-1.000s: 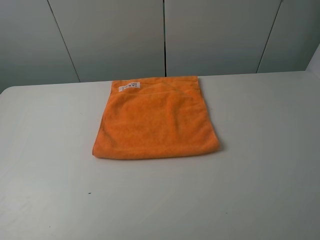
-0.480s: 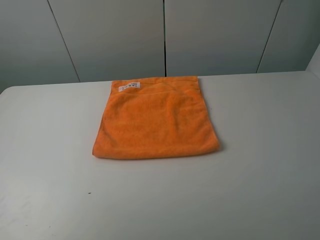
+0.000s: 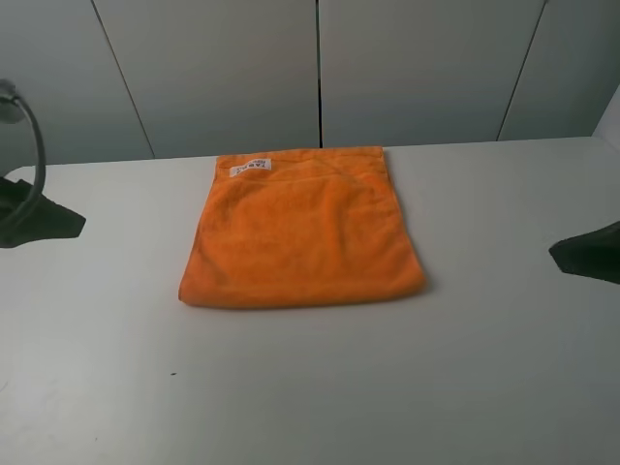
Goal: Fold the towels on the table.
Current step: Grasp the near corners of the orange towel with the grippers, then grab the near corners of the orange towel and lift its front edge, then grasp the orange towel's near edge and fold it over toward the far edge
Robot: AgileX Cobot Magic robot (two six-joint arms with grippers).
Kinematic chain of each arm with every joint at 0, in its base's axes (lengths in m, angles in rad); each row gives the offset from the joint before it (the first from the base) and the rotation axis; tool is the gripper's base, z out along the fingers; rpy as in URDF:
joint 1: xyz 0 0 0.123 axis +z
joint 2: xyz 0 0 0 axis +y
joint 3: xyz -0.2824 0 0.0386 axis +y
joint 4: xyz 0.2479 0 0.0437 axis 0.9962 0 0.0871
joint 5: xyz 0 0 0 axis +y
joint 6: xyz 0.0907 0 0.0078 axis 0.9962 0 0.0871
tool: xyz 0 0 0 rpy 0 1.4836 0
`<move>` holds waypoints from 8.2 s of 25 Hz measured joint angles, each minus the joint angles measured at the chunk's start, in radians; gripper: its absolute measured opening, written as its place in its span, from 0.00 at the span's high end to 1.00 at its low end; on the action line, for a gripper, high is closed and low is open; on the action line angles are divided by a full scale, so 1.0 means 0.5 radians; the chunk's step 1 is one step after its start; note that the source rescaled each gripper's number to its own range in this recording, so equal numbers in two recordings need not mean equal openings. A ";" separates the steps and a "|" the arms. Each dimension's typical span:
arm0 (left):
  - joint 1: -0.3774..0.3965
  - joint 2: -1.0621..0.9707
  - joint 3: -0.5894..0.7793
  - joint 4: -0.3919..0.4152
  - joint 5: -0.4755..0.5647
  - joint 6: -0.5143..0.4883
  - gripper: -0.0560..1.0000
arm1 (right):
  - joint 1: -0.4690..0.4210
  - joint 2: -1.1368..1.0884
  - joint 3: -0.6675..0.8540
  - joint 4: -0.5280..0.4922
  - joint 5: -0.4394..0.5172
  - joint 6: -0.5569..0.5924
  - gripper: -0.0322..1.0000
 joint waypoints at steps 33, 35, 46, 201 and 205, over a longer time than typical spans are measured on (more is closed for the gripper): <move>-0.959 1.176 -0.518 1.072 -0.096 0.280 0.00 | 0.785 1.767 -0.493 -0.582 -0.487 -0.880 0.00; -1.002 1.198 -0.518 1.079 -0.096 0.280 0.00 | 0.785 1.813 -0.533 -0.582 -0.487 -0.876 0.00; -1.037 1.375 -0.519 1.076 -0.229 0.230 0.00 | 0.789 1.996 -0.573 -0.582 -0.498 -0.952 0.00; -1.081 0.743 -0.132 2.849 -0.667 -2.369 0.95 | 0.792 1.984 -1.011 -0.672 -0.583 -0.454 0.96; -1.081 0.777 -0.132 3.247 -0.685 -2.745 0.95 | 0.792 2.021 -1.011 -0.726 -0.674 -0.440 0.96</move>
